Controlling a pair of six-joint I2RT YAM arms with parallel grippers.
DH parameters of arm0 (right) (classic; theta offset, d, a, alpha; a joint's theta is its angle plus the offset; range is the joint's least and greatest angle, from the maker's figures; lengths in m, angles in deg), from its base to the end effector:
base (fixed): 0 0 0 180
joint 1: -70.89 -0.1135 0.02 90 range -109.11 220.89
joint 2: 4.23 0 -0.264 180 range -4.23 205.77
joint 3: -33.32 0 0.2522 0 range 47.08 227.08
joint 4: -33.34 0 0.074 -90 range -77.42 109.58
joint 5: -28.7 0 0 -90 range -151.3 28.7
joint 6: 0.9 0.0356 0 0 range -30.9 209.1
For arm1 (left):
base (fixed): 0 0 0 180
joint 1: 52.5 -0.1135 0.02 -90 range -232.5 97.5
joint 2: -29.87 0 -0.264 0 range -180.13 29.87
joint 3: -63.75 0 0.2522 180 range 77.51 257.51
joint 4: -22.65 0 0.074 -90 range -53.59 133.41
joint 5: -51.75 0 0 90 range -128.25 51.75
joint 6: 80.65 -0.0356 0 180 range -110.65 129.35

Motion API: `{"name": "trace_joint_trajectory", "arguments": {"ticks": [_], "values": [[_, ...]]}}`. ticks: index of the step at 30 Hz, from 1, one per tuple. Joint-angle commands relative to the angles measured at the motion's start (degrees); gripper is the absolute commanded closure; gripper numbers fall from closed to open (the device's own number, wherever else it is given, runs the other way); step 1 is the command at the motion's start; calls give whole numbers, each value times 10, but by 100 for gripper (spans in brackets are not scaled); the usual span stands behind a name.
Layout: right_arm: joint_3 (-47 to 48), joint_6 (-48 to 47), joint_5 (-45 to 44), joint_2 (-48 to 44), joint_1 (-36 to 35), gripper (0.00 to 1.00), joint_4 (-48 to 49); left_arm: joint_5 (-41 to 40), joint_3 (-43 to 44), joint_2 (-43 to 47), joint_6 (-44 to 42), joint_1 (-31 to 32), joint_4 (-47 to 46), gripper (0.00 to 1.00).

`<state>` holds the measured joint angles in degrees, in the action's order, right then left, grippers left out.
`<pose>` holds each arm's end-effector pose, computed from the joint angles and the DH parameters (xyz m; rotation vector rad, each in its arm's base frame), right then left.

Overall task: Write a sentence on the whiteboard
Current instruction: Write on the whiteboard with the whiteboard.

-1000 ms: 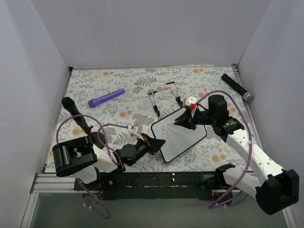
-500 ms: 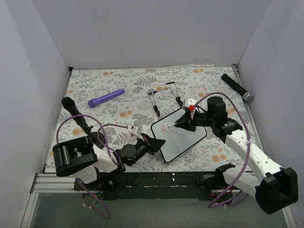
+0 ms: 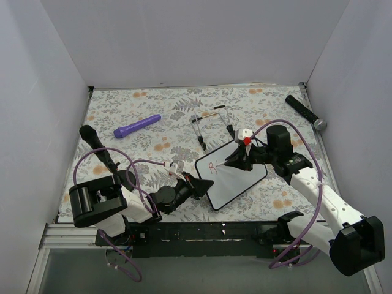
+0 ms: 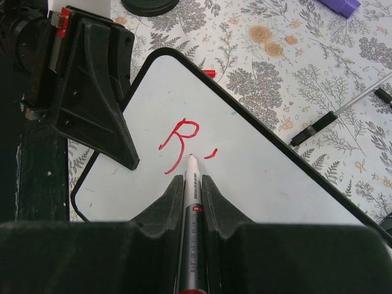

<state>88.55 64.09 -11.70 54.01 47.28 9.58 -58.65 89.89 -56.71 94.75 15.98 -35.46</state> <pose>0.1903 0.1128 0.2810 -1.2652 1.4978 0.8571 0.0981 -0.2149 0.1533 -0.6058 1.8359 -1.7043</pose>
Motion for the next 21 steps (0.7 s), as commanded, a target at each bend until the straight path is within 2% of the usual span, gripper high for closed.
{"name": "trace_joint_trajectory", "arguments": {"ticks": [1, 16, 21], "values": [[1, 13, -17, 5, 2, 99, 31, 3, 12, 1, -5, 4, -57, 100], [0, 27, -76, -3, 9, 99, 42, 0, 10, 4, -3, 4, -57, 100], [-3, 28, -70, -5, 14, 99, 39, 1, 11, 1, -3, 4, -57, 100]]}}
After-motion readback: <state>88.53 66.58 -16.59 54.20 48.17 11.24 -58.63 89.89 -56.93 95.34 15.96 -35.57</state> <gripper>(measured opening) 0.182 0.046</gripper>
